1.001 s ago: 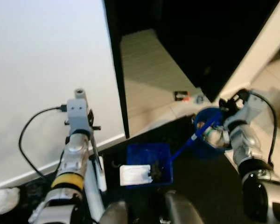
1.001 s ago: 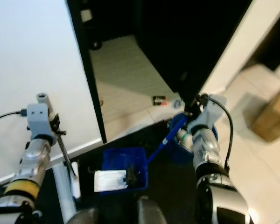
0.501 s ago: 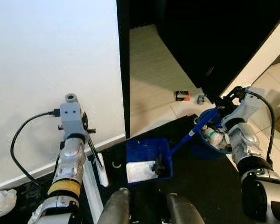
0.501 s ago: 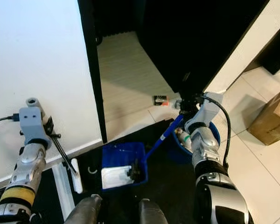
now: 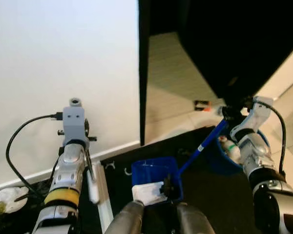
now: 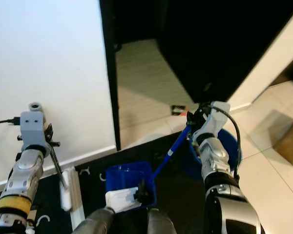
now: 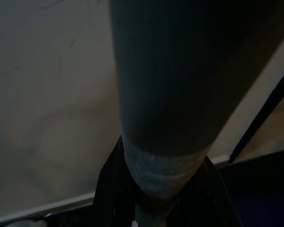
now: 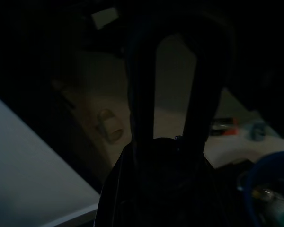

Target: Sweep floor

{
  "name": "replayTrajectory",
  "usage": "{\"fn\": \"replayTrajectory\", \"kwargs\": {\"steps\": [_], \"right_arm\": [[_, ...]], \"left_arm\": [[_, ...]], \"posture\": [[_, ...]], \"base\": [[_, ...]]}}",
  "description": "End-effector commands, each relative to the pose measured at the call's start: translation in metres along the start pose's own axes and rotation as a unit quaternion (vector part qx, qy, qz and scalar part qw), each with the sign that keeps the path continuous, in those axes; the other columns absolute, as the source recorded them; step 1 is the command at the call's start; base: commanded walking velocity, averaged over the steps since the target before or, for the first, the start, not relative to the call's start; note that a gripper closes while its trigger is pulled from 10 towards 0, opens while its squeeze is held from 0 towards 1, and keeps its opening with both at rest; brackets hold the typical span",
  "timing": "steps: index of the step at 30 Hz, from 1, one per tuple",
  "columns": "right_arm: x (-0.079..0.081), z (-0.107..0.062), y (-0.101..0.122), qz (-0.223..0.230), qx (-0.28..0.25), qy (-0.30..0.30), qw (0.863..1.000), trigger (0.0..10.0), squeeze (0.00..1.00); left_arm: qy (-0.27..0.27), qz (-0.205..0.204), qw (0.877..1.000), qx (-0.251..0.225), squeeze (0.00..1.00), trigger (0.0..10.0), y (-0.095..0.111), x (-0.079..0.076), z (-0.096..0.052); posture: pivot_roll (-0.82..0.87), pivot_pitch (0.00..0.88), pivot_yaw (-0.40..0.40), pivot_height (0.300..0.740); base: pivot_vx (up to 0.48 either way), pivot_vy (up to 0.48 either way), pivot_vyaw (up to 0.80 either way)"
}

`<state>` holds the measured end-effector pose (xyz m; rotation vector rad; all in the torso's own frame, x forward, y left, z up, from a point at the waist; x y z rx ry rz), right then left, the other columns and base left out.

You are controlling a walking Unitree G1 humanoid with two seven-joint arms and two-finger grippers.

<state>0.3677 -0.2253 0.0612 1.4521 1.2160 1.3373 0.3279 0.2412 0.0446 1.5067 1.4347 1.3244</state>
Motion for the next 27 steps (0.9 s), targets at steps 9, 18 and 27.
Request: {"fn": "replayTrajectory", "kwargs": {"steps": [9,18,27], "right_arm": [[0.001,0.001,0.003,0.01,-0.009,0.0,1.0,10.0,0.0],[-0.009,-0.002,0.008,0.022,-0.021,-0.018,0.999,10.0,0.0],[-0.016,-0.002,0.02,0.007,-0.049,-0.032,0.998,10.0,0.0]], "left_arm": [[-0.009,0.014,1.0,0.007,0.0,10.0,0.003,-0.001,0.0],[-0.037,0.01,0.999,0.011,0.0,10.0,0.005,-0.012,0.003],[-0.029,-0.009,1.0,0.003,0.0,10.0,0.015,-0.016,0.011]], "posture": [[0.08,0.069,-0.05,0.74],[0.07,0.071,-0.05,0.74],[0.06,0.066,-0.048,0.74]], "base": [[0.0,0.0,0.8],[0.0,0.0,0.27],[0.0,-0.373,0.0]]}}
Point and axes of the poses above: a point about 5 cm out from each wrist's last joint towards the gripper, its own z axis pointing out of the wrist towards the gripper, its own y axis along the axis of the wrist's last joint, x = y × z, the point moved 4 cm from there along z, pointing out of the wrist towards the gripper
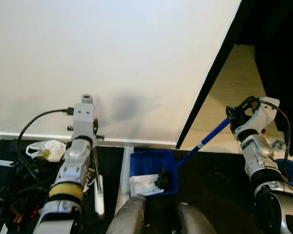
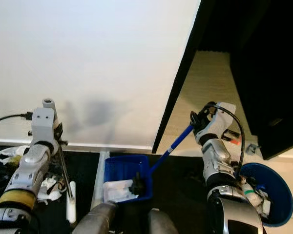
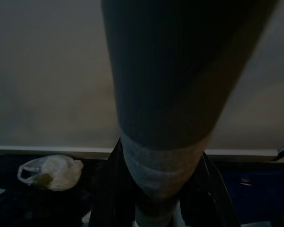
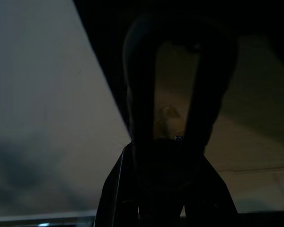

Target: Sweep floor

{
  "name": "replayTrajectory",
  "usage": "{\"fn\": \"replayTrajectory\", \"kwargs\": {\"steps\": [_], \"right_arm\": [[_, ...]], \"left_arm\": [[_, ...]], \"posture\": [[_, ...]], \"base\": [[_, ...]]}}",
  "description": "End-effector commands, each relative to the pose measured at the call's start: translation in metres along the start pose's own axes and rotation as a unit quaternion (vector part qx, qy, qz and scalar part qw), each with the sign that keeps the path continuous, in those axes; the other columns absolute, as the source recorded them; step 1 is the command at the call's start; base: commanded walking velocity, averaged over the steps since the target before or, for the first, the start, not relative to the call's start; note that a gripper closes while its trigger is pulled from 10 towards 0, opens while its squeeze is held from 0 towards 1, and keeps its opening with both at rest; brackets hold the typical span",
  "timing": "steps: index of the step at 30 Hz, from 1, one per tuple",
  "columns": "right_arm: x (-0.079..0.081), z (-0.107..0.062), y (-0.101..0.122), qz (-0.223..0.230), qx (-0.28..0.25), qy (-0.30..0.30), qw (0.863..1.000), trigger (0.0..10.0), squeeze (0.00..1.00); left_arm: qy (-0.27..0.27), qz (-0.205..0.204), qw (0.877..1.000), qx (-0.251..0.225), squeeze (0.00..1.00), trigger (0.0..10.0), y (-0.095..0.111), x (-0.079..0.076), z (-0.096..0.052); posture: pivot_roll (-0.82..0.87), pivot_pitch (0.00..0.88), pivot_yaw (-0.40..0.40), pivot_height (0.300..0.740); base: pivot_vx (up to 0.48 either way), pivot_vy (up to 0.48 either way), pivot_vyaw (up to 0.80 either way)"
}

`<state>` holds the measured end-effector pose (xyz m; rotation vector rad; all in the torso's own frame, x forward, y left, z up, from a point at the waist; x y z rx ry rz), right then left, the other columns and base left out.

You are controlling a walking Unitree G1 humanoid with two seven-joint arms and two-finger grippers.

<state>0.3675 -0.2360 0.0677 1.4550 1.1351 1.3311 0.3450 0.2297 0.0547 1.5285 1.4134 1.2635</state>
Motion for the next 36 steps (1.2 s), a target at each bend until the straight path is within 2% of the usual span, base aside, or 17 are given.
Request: {"fn": "replayTrajectory", "kwargs": {"steps": [1,13,18,20,24,27,31,34,36], "right_arm": [[-0.008,0.001,0.014,-0.006,-0.027,-0.011,1.0,10.0,0.0],[-0.007,0.007,0.032,-0.038,-0.055,-0.011,0.998,10.0,0.0],[-0.006,0.01,0.036,-0.049,-0.051,-0.007,0.997,10.0,0.0],[-0.007,0.011,0.038,-0.051,-0.051,-0.007,0.997,10.0,0.0],[-0.009,0.014,0.046,-0.056,-0.058,-0.013,0.997,10.0,0.0],[-0.009,0.016,0.048,-0.058,-0.058,-0.012,0.997,10.0,0.0],[-0.009,0.017,0.05,-0.061,-0.059,-0.012,0.996,10.0,0.0],[-0.012,0.019,0.059,-0.062,-0.069,-0.02,0.995,10.0,0.0],[-0.012,0.02,0.063,-0.061,-0.076,-0.022,0.995,10.0,0.0]], "left_arm": [[0.003,-0.024,1.0,-0.006,0.0,10.0,0.0,-0.005,0.001],[0.014,-0.01,1.0,-0.021,0.0,10.0,0.012,0.003,0.009],[0.005,-0.003,0.999,-0.039,0.0,10.0,0.022,0.007,0.012],[0.001,0.002,0.999,-0.046,0.0,10.0,0.025,0.008,0.012],[-0.004,0.028,0.995,-0.092,0.0,10.0,0.045,0.019,0.013],[0.002,0.05,0.992,-0.113,0.0,10.0,0.059,0.029,0.013],[0.013,0.053,0.99,-0.132,0.0,10.0,0.072,0.039,0.014],[0.021,0.059,0.985,-0.163,0.0,10.0,0.092,0.051,0.014],[0.021,0.059,0.983,-0.173,0.0,10.0,0.096,0.053,0.013]], "posture": [[0.06,0.064,-0.05,0.74],[0.06,0.059,-0.063,0.74],[0.07,0.122,-0.081,0.74],[0.07,0.122,-0.081,0.74],[0.08,0.226,-0.083,0.74],[0.09,0.264,-0.081,0.74],[0.09,0.284,-0.082,0.74],[0.1,0.321,-0.081,0.74],[0.11,0.334,-0.078,0.74]], "base": [[0.0,0.0,0.0],[0.0,0.0,0.0],[0.0,0.0,0.0],[0.0,0.0,0.0],[0.0,0.0,0.0],[0.0,0.0,0.0],[0.0,0.0,0.0],[0.0,0.0,0.0],[0.0,0.0,0.0]]}}
Point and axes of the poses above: a point about 5 cm out from each wrist's last joint towards the gripper, its own z axis pointing out of the wrist towards the gripper, its own y axis along the axis of the wrist's last joint, x = y × z, the point moved 4 cm from there along z, pointing out of the wrist towards the gripper
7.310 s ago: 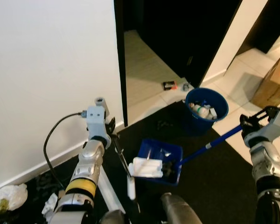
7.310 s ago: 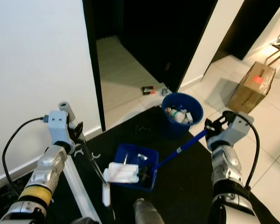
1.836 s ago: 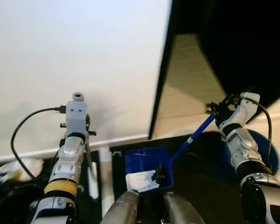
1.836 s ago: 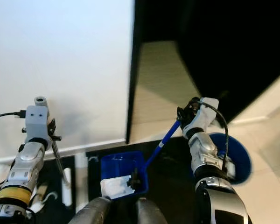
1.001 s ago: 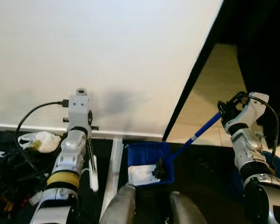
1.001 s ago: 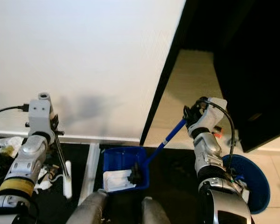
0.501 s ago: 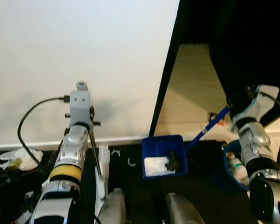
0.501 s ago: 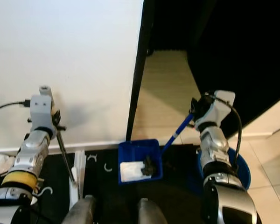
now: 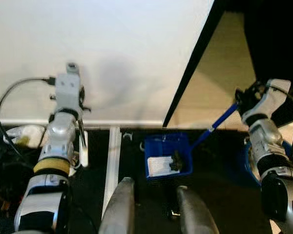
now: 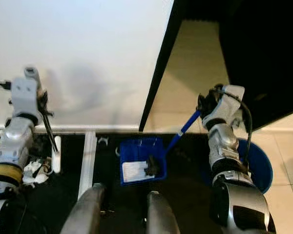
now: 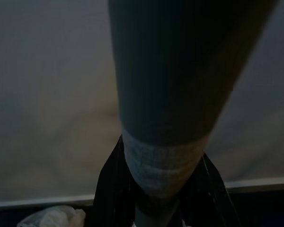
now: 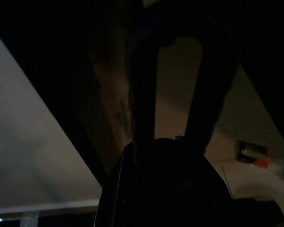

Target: Sweep floor

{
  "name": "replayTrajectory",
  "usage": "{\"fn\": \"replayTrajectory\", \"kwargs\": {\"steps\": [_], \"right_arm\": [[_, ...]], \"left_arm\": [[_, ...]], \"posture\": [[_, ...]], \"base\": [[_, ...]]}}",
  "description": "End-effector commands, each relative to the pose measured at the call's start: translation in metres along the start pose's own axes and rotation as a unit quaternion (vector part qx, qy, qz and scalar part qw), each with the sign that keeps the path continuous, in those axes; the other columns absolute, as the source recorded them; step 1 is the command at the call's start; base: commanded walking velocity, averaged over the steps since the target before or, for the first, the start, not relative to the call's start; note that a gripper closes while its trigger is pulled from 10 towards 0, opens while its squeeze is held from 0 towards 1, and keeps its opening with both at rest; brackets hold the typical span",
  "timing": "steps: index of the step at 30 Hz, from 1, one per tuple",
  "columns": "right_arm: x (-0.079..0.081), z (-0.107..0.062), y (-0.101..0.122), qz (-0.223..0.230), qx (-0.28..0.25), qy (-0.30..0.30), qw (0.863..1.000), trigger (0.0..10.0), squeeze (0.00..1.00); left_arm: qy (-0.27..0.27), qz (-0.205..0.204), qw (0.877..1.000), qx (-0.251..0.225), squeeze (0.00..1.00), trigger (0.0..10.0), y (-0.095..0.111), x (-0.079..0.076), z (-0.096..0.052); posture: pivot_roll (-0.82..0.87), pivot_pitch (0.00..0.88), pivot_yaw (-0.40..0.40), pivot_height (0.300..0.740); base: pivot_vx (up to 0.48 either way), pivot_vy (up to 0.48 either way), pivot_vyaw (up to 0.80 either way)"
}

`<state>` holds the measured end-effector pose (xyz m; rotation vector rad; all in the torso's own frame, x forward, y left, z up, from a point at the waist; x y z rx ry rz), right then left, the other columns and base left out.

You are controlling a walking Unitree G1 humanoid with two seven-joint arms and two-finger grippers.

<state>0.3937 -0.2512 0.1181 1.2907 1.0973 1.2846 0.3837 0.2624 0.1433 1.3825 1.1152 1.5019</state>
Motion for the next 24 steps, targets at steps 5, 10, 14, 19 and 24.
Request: {"fn": "replayTrajectory", "kwargs": {"steps": [5,10,14,19,24], "right_arm": [[-0.012,0.002,0.017,0.0,-0.034,-0.019,0.999,10.0,0.0],[-0.013,0.006,0.037,0.002,-0.077,-0.016,0.997,10.0,0.0],[-0.011,0.008,0.05,0.006,-0.108,-0.017,0.994,10.0,0.0],[-0.006,0.008,0.048,-0.002,-0.11,-0.011,0.994,10.0,0.0],[-0.003,0.007,0.042,-0.014,-0.101,-0.005,0.995,10.0,0.0]], "left_arm": [[-0.003,0.004,0.999,-0.036,0.0,10.0,0.013,0.008,0.002],[-0.008,-0.006,0.999,-0.053,0.0,10.0,0.019,0.007,0.003],[-0.02,-0.015,0.998,-0.064,0.0,10.0,0.024,0.002,0.005],[-0.028,-0.018,0.997,-0.068,0.0,10.0,0.026,-0.001,0.007],[-0.036,-0.018,0.997,-0.071,0.0,10.0,0.028,-0.004,0.008]], "posture": [[0.11,0.355,-0.076,0.74],[0.12,0.37,-0.066,0.74],[0.12,0.374,-0.059,0.74],[0.13,0.39,-0.051,0.74],[0.13,0.412,-0.041,0.74]], "base": [[0.0,0.0,0.0],[0.0,0.0,0.0],[0.0,0.0,0.0],[0.0,0.0,0.0],[0.0,0.0,0.0]]}}
Point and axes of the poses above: a point about 5 cm out from each wrist's last joint towards the gripper, its own z axis pointing out of the wrist towards the gripper, its own y axis along the axis of the wrist's last joint, x = y × z, the point moved 4 cm from there along z, pointing out of the wrist towards the gripper
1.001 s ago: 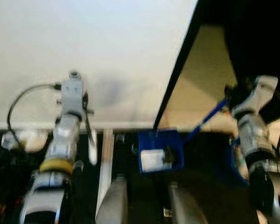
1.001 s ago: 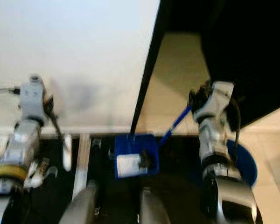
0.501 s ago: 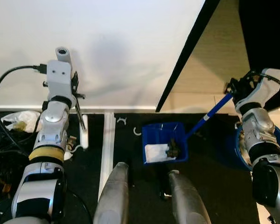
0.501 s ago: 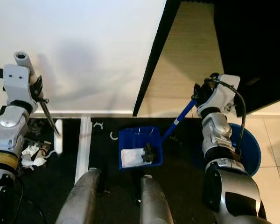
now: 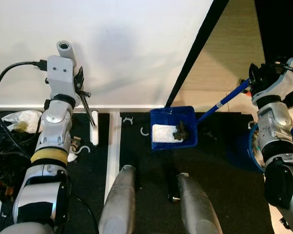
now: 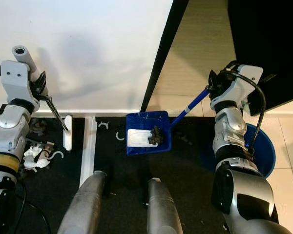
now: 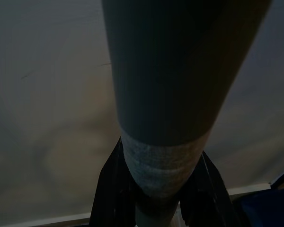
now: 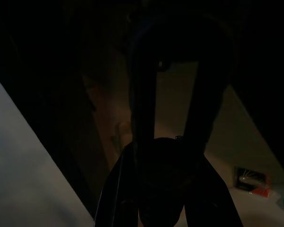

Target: Sweep floor

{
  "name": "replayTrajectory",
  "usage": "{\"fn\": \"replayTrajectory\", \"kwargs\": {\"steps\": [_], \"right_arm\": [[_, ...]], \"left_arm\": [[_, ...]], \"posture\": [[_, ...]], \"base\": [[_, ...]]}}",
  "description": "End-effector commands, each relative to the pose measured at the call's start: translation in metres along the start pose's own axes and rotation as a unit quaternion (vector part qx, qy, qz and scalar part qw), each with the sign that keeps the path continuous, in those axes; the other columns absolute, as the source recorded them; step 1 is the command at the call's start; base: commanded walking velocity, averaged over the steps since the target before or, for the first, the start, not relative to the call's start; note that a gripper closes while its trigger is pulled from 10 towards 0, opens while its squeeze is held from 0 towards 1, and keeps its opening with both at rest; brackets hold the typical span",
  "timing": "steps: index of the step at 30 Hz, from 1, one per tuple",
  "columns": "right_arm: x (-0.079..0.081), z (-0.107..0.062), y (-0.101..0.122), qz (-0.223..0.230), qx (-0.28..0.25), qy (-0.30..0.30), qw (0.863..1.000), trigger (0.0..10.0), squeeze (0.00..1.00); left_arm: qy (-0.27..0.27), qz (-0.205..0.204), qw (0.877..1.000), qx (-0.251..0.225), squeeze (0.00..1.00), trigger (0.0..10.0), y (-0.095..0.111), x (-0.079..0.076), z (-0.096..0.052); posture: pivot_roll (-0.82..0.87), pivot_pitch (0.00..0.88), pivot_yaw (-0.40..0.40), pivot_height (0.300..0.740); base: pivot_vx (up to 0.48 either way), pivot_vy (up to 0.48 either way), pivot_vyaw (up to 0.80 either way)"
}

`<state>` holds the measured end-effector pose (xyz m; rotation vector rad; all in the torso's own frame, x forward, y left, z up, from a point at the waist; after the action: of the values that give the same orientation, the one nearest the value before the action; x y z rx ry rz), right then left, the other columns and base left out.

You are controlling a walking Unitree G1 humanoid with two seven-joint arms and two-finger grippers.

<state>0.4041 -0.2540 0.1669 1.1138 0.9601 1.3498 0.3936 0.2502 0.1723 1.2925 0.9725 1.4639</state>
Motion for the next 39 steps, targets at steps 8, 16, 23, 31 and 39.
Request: {"fn": "replayTrajectory", "kwargs": {"steps": [8,16,23,31,39], "right_arm": [[-0.005,-0.009,-0.008,-0.04,0.009,0.007,0.999,10.0,0.0],[-0.01,-0.009,-0.003,-0.073,0.001,0.001,0.997,10.0,0.0],[-0.006,-0.013,-0.009,-0.102,0.0,-0.005,0.995,10.0,0.0],[0.003,-0.023,-0.022,-0.104,0.001,-0.011,0.994,10.0,0.0],[0.02,-0.041,-0.043,-0.096,0.005,-0.004,0.995,10.0,0.0]], "left_arm": [[-0.015,0.002,1.0,-0.011,0.0,10.0,0.002,-0.006,0.002],[-0.019,-0.004,1.0,-0.022,0.0,10.0,0.005,-0.013,0.005],[-0.028,-0.01,0.999,-0.025,0.0,10.0,0.007,-0.021,0.01],[-0.047,-0.024,0.998,-0.036,0.0,10.0,0.014,-0.04,0.017],[-0.096,-0.026,0.994,-0.052,0.0,10.0,0.018,-0.081,0.023]], "posture": [[0.13,0.457,-0.028,0.74],[0.14,0.463,-0.024,0.74],[0.13,0.469,-0.021,0.74],[0.12,0.456,-0.023,0.74],[0.08,0.44,-0.037,0.74]], "base": [[0.0,0.0,0.0],[0.0,0.0,0.0],[0.0,0.0,0.0],[0.0,0.0,0.0],[0.0,0.0,0.0]]}}
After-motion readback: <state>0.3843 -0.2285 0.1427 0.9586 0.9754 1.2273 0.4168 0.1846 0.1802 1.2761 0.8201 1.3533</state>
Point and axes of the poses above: a point about 5 cm out from each wrist's last joint towards the gripper, its own z axis pointing out of the wrist towards the gripper, its own y axis along the axis of the wrist's last joint, x = y × z, the point moved 4 cm from there along z, pointing out of the wrist towards the gripper
